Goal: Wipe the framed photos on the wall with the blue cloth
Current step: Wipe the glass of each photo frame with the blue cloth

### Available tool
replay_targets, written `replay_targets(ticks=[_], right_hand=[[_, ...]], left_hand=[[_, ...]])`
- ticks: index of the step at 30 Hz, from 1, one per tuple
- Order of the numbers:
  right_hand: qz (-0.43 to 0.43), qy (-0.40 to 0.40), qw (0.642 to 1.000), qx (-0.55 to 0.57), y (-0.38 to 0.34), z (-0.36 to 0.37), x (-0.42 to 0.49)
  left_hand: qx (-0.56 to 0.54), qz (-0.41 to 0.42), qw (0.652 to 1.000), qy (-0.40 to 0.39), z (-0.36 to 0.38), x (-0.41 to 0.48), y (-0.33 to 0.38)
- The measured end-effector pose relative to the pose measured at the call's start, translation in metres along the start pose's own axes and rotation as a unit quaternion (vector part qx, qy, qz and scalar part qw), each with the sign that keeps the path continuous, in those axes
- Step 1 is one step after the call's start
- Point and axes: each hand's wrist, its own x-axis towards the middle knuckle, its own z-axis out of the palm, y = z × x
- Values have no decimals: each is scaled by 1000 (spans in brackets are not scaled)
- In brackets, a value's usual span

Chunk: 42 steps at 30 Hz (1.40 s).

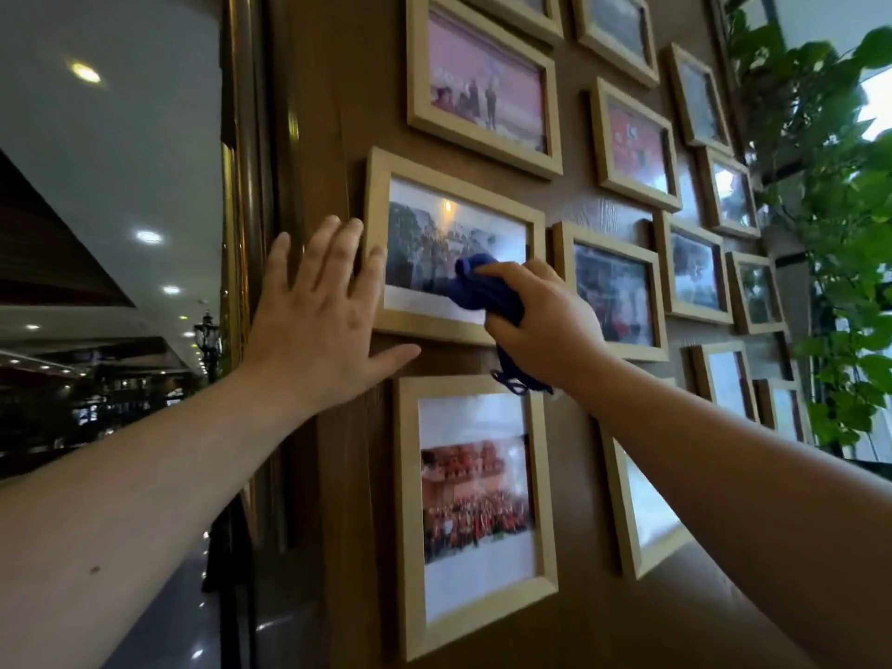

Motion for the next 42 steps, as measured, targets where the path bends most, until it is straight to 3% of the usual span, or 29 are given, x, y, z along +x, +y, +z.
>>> replay_targets(ticks=[5,14,24,26,30,33,42], right_hand=[[-34,24,999,-1,-17,14,55],[-78,43,994,-60,-6,45,81],[98,41,978,-180,71,18,75],[69,44,985,-150,56,24,77],[-81,12,995,-58,11,41,77],[-112,13,992,-47,4,44,72],[58,4,982,-181,74,23,39]], left_hand=[[-48,-81,994,-46,7,22,-10],[-43,-68,997,-3,18,21,-7],[-40,-64,997,-6,20,22,-6],[-42,-62,997,-3,20,22,-6],[-33,-64,997,-1,20,22,-5],[-24,-68,997,-6,20,23,-5],[-37,-68,997,-2,20,20,-5]])
